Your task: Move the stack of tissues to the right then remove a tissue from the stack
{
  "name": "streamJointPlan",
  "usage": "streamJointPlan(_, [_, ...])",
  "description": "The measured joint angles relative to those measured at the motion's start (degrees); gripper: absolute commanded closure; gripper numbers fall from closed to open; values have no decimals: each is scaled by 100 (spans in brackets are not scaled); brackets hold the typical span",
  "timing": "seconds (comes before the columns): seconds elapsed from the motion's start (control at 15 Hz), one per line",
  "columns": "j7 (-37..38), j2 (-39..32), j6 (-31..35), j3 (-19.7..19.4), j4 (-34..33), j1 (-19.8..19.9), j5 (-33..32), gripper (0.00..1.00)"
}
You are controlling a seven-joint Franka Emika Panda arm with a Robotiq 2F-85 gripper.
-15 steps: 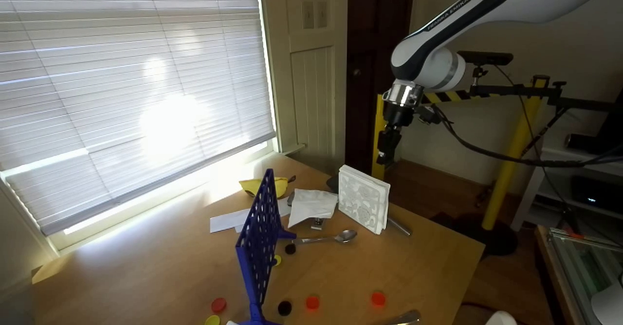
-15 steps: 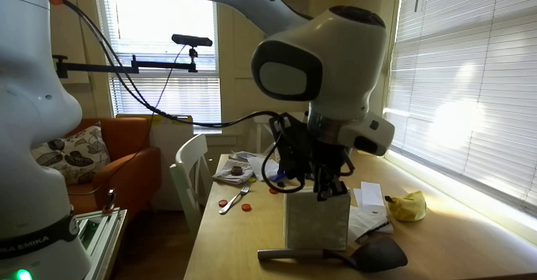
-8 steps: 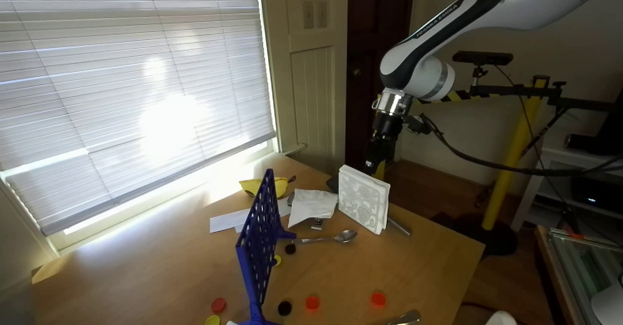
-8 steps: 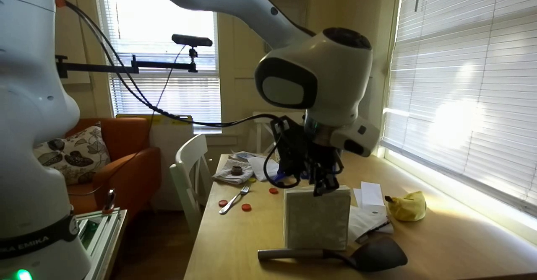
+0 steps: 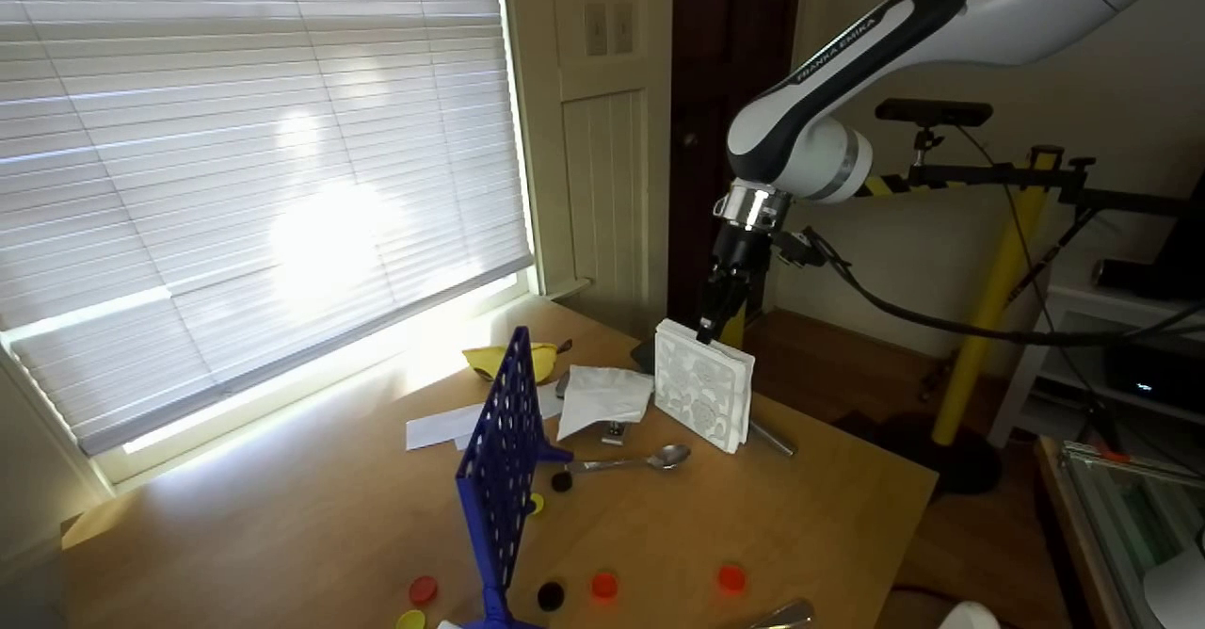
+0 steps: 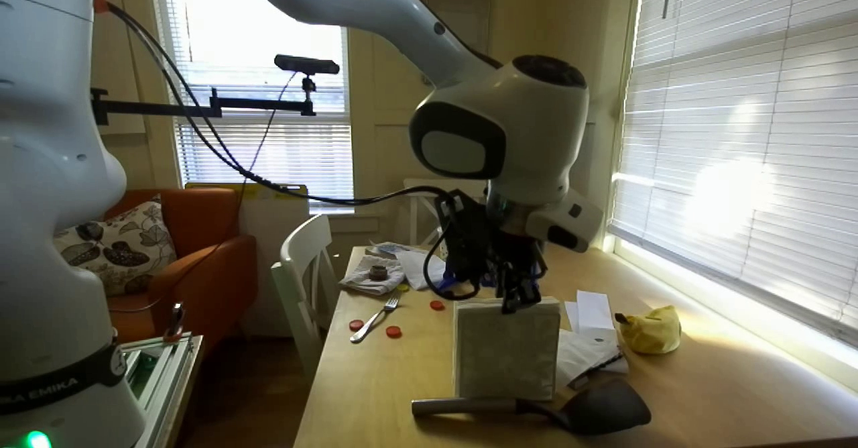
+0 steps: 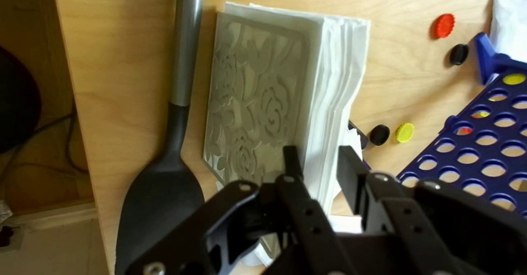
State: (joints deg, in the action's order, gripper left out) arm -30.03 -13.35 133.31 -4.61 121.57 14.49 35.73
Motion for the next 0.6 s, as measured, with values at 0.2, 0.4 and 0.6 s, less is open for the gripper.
streamJointPlan(0.2, [13,7,8,-27,-18,22,0,70])
streamJointPlan(0.4, [38,9,9,-70,-17,37,0,77])
streamJointPlan(0.6, [60,9,9,-94,-16,49,0,73])
